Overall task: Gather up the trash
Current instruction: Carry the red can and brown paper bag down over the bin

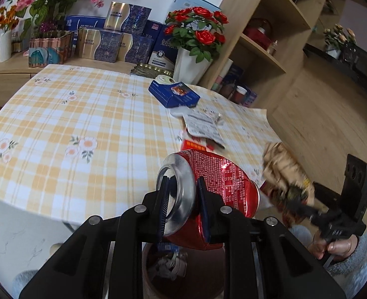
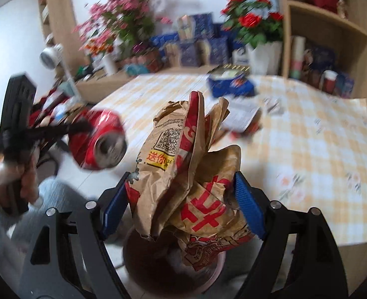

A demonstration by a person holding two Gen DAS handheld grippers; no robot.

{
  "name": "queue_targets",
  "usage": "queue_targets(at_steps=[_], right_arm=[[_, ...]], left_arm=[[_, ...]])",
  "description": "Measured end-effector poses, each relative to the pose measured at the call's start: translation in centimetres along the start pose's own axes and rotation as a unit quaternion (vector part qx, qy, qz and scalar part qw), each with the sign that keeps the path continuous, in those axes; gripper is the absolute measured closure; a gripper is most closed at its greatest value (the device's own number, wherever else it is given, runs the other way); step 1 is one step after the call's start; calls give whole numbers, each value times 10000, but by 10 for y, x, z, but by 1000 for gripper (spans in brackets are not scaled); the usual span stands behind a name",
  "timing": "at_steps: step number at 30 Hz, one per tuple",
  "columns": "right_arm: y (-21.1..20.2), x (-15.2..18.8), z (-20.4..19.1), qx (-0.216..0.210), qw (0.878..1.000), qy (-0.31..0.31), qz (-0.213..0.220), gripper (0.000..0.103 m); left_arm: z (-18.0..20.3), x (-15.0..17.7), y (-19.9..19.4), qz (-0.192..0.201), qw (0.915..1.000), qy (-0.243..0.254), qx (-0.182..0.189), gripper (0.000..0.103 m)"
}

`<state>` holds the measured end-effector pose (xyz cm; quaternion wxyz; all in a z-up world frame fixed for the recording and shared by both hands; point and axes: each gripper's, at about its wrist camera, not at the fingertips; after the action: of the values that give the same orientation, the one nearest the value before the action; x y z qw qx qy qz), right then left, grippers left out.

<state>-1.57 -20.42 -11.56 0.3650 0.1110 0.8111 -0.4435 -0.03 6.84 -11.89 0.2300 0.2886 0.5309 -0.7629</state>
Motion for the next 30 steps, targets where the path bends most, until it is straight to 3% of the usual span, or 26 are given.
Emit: queue_targets(at_steps=[8, 15, 19, 30], right_arm=[[38, 37, -23, -800, 9913, 53, -1042, 23], [80, 54, -10, -935, 9815, 423, -1617, 22], [104, 64, -13, -972, 9747, 289, -1991, 21], [140, 77, -1, -1486, 9547, 656, -2493, 21]], left_arm=[[-14, 27, -21, -32, 9996, -269, -48, 81], [-25, 30, -15, -110, 9993, -311, -181, 81], [-27, 31, -11, -149, 9992, -303, -206, 81], [-31, 34, -2, -258, 9988, -368, -205, 81]])
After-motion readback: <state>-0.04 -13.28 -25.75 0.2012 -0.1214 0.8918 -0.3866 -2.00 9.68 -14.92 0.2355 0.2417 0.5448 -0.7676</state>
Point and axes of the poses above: each gripper's, at about its wrist camera, not at the fingertips, and y roughly the way its jaws point, z to its right, x to its underside, and after that the axes turned 11 degrees about -x, right-handed
